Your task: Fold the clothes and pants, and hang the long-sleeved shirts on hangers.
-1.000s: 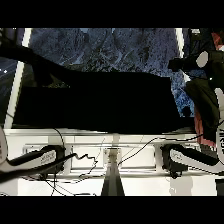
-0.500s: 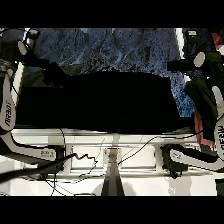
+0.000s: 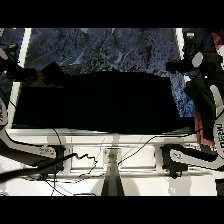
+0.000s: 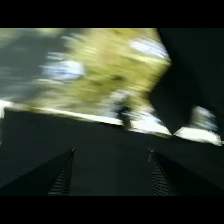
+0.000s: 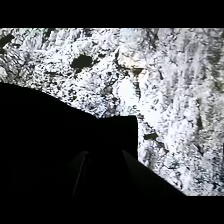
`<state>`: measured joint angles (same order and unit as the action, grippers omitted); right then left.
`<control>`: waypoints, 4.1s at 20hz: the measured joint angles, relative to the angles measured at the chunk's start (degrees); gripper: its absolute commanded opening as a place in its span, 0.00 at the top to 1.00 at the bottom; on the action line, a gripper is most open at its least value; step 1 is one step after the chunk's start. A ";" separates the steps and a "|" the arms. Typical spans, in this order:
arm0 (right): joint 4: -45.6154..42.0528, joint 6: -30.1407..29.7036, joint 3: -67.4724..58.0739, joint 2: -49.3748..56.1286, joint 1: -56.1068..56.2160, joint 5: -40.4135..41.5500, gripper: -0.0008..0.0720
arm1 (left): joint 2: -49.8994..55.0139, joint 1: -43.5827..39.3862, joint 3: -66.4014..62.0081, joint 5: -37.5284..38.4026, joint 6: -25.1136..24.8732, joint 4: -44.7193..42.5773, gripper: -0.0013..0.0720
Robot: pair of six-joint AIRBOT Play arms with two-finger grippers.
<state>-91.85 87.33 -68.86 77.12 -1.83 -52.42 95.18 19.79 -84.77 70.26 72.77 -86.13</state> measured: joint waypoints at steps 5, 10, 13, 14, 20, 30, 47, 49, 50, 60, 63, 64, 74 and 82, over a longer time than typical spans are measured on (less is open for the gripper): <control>0.04 0.00 0.00 0.04 0.00 0.15 0.65 | 3.50 -1.07 0.17 0.39 -11.43 8.87 0.32; 0.11 0.00 0.00 0.04 0.00 0.44 0.65 | 7.04 -2.58 0.17 -2.73 -14.27 10.43 0.52; 0.13 0.00 0.00 0.04 0.00 0.48 0.65 | 8.00 -2.86 0.17 -3.69 -14.71 9.05 0.80; 0.13 0.02 0.00 0.04 0.00 0.57 0.65 | 8.15 -2.91 0.15 -4.07 -14.80 8.22 0.93; 0.17 0.04 0.00 0.04 0.00 0.94 0.65 | 7.52 -3.02 -0.37 -6.91 -15.13 4.02 0.97; 0.17 0.07 0.00 0.04 0.00 1.14 0.65 | -6.51 -3.02 -9.44 -19.37 -15.17 -13.05 0.97; 0.22 0.07 0.00 0.04 0.00 5.95 0.65 | -9.94 -0.70 -10.19 -11.50 -8.85 -20.46 0.97; 0.37 0.07 0.00 0.04 0.00 6.84 0.65 | -8.76 -0.39 -10.19 -10.16 -8.37 -21.07 0.97; 0.42 0.07 0.00 0.04 0.00 7.19 0.65 | -7.74 -0.22 -10.19 -9.84 -8.17 -21.22 0.97; 0.61 0.07 0.00 0.04 0.00 8.79 0.65 | 7.19 0.48 -10.19 -26.29 8.87 -21.68 0.94; 0.61 0.26 0.00 0.79 -0.35 9.44 0.65 | 8.72 0.72 -10.19 -33.11 16.11 -21.66 0.15; 0.59 0.70 0.00 1.46 -0.74 9.88 0.65 | 8.96 0.70 -10.19 -34.25 17.44 -21.62 0.13; 5.66 3.41 -0.11 7.61 -12.33 2.34 0.62 | 5.79 3.21 -10.19 -23.50 25.18 -21.20 0.14; 27.32 -12.74 -0.11 11.89 -20.48 -8.81 0.09 | 3.89 10.82 -10.19 -7.39 14.51 -7.89 0.15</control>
<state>-64.53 74.59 -68.97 89.01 -22.31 -61.23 99.07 30.61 -94.96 62.87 87.29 -94.02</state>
